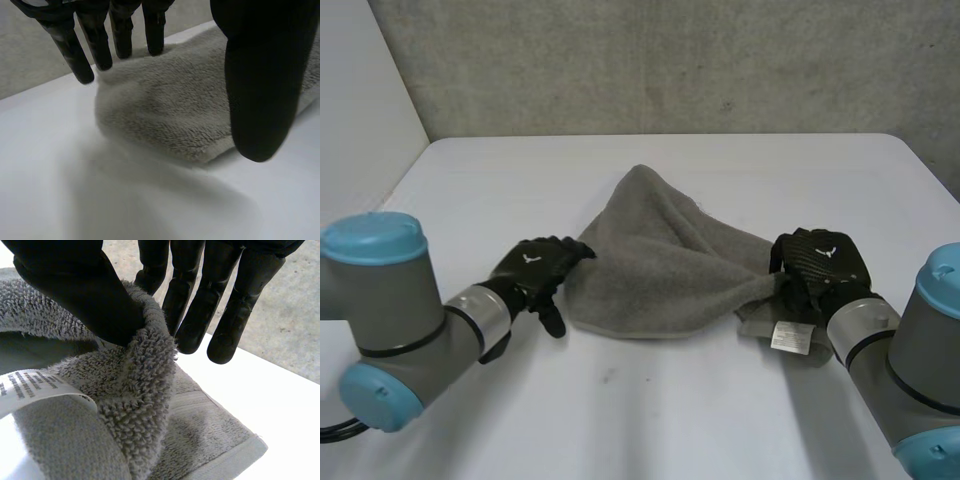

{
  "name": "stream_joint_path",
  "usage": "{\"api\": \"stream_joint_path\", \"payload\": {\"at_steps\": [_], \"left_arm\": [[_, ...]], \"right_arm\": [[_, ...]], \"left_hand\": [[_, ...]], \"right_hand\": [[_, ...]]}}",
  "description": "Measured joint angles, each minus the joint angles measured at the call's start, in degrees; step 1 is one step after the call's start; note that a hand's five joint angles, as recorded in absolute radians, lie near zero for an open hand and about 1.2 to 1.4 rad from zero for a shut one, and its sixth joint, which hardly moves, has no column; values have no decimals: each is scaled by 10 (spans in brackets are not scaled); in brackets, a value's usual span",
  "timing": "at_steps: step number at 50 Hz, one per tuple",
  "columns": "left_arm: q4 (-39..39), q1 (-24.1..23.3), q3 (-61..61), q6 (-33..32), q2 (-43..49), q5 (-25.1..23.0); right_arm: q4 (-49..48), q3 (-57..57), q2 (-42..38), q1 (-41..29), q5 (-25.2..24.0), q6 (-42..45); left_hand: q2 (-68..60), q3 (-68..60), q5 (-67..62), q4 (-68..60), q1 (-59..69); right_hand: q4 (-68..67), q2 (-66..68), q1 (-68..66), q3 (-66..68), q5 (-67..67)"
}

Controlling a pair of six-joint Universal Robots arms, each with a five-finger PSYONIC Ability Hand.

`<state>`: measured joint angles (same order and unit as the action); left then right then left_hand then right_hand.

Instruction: Fold the towel.

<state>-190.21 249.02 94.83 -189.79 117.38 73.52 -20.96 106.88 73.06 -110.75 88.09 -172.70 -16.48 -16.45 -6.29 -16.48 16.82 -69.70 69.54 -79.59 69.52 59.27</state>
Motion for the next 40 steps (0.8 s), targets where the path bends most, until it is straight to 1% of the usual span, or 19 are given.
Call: {"api": "stream_joint_path", "payload": {"at_steps": [6, 20, 26, 29, 31, 32, 33, 35, 36, 37, 40], "left_arm": [[-13, -19, -18, -2, 30, 1], [-14, -25, -61, -3, 86, 4], [-15, -25, -74, -3, 100, 6], [-15, -25, -84, -2, 107, 6], [-16, -26, -87, -2, 110, 6], [-16, -26, -92, -2, 113, 6], [-16, -26, -92, -2, 113, 6], [-17, -28, -102, -2, 119, 7], [-17, -29, -104, -2, 120, 8], [-17, -30, -108, -2, 122, 10], [-17, -33, -117, -1, 122, 20]], "right_arm": [[1, -1, 0, 2, 0, 0], [2, -2, -2, 2, 0, 0], [2, -2, -3, 2, -1, 1], [2, -1, -3, 2, -1, 1], [2, -1, -3, 2, -1, 1], [2, -1, -4, 1, -1, 1], [2, -1, -4, 1, -1, 1], [2, -1, -4, 1, -1, 1], [2, -1, -4, 1, -1, 1], [2, -1, -3, 1, -1, 1], [2, -3, -2, 2, -1, 1]], "left_hand": [[-75, -75, -77, -75, 72], [-93, -93, -94, -93, 90], [-147, -147, -143, -144, 144], [-254, -253, -249, -254, 247], [-279, -276, -277, -277, 272], [-311, -311, -309, -312, 310], [-311, -311, -309, -312, 310], [-386, -386, -386, -388, 381], [-386, -386, -386, -388, 381], [-454, -455, -453, -452, 450], [-509, -508, -501, -508, 490]], "right_hand": [[0, 0, 0, 0, 0], [0, 0, 0, 0, 0], [0, 0, 0, 0, 0], [0, 0, 0, 0, 0], [0, 0, 0, 0, 0], [0, 0, 0, 0, 0], [0, 0, 0, 0, 0], [0, 0, 0, 0, 0], [0, 0, 0, 1, 0], [0, 0, 0, 1, 0], [0, 0, 0, 1, 0]]}}
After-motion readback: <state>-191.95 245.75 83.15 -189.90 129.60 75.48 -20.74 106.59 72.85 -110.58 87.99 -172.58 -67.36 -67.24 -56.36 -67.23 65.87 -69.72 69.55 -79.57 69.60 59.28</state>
